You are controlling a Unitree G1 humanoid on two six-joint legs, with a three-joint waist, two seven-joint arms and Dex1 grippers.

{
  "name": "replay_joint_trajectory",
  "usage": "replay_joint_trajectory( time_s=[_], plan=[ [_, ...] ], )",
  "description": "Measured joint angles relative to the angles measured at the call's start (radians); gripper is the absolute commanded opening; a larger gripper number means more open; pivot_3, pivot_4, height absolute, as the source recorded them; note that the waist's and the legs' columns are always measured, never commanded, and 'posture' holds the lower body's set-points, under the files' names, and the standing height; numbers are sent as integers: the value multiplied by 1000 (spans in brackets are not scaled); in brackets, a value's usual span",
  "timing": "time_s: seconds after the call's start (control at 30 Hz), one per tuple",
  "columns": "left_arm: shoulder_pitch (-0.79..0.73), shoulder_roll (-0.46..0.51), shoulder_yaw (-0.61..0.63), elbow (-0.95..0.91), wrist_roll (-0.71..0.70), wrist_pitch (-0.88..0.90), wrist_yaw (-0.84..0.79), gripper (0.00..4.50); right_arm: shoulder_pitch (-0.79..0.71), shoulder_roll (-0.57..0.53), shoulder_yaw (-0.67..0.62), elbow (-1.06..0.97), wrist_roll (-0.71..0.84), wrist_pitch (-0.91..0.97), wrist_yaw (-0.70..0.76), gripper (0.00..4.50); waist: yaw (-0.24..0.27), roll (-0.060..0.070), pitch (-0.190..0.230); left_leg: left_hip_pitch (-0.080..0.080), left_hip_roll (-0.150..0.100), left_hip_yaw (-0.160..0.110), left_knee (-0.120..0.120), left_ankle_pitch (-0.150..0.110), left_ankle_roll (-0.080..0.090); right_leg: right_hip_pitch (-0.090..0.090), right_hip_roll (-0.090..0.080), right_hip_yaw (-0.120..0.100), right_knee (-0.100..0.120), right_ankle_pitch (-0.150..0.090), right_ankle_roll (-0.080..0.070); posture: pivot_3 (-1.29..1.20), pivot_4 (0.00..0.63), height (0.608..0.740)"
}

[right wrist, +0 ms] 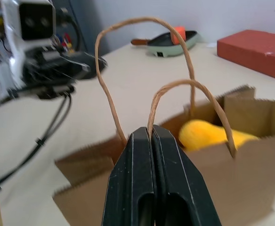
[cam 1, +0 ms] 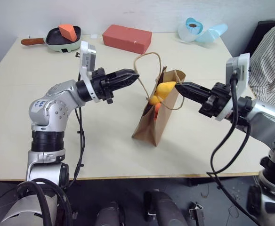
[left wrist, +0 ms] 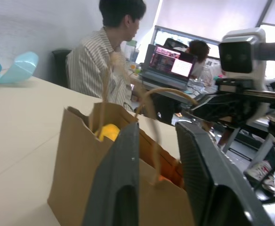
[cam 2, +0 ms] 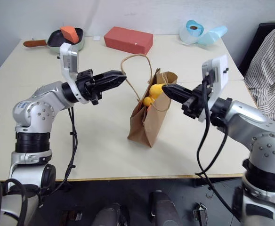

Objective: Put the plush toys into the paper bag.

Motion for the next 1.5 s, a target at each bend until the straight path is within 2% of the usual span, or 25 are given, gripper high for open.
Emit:
replay_joint_trajectory(
  time_s=[0.1,0.2,0.23,0.3,0.4,0.53,0.67,0.8,0.87,0.9,1.0,1.1,1.17,1.2,1.23,1.33,1.5],
  plan=[
    [31,41,44,-98,-66,58,18,2790,19,-37,-69,0,49,-21,32,0,1,0,0,1,0,0,1,0,0,0,0,0,1,0,0,0,150,740],
    [97,101,107,-183,-121,111,51,3759,46,-82,-163,1,118,-27,18,624,1,0,0,1,0,-1,0,0,0,1,0,0,0,0,0,0,150,740],
    [119,110,126,-197,-135,125,65,4169,56,-85,-179,2,135,-30,2,1045,2,0,0,1,0,-1,1,0,0,2,0,0,0,0,0,0,150,740],
    [152,121,133,-222,-153,142,79,4500,59,-83,-173,2,164,-31,-29,1609,2,0,0,1,0,-2,1,0,0,2,0,0,0,0,0,0,150,740],
    [192,131,128,-263,-170,152,86,4500,72,-83,-152,1,175,-35,-53,2588,4,0,0,1,0,-2,1,0,0,2,0,0,0,0,0,0,150,740],
    [282,143,62,-354,-125,112,86,4500,145,-123,-172,1,202,-38,-28,2588,15,0,0,0,0,-2,0,0,0,2,0,0,-2,0,0,0,150,740],
    [353,121,15,-389,-92,75,101,4500,215,-202,-329,12,353,-37,13,2588,28,0,0,0,-1,-3,0,0,1,2,0,0,-2,0,0,0,150,740],
    [370,113,-10,-406,-85,43,107,4500,385,-245,-503,41,542,-11,75,2588,30,-1,0,1,-1,-5,0,-1,2,6,1,0,-4,0,0,0,150,740],
    [376,93,-26,-406,-71,24,110,4500,513,-246,-544,26,497,-14,128,2588,30,-1,0,2,-1,-6,-1,-1,2,9,1,0,-6,0,0,0,150,740],
    [379,85,-42,-405,-62,16,112,4500,576,-245,-525,-1,414,-26,155,2588,28,-1,0,2,0,-6,-3,-1,2,13,2,0,-8,0,1,0,150,740],
    [374,52,-97,-398,-24,-18,114,4500,636,-230,-342,-71,151,-107,168,1980,18,-1,0,9,-1,-6,-7,-1,1,20,3,2,-11,1,3,0,150,740],
    [347,29,-158,-366,25,-54,105,4500,532,-156,-144,-81,6,-185,124,986,13,-2,0,14,0,-6,-8,-1,0,21,5,3,-10,2,4,0,150,740],
    [308,-3,-195,-310,62,-85,91,4500,435,-104,70,-79,-158,-260,121,230,14,-2,0,16,0,-6,-8,0,-2,20,7,4,-11,2,3,0,150,740],
    [298,-9,-208,-298,70,-90,86,4500,413,-86,129,-75,-199,-277,121,18,16,-2,0,16,1,-6,-9,0,-2,19,7,4,-11,2,3,0,150,740],
    [292,-15,-220,-278,86,-103,76,4500,378,-62,206,-58,-267,-304,121,18,19,-2,0,17,1,-6,-11,0,-2,19,7,4,-12,2,3,0,150,740],
    [272,-29,-259,-220,150,-139,74,4500,294,1,335,22,-398,-360,117,18,27,-1,0,16,1,-6,-11,0,-2,18,7,4,-13,1,3,0,150,740],
    [268,-73,-288,-170,224,-181,98,4500,248,83,438,101,-525,-411,117,18,28,-1,0,15,1,-6,-11,0,-1,18,7,4,-14,1,3,0,150,740]
  ],
)
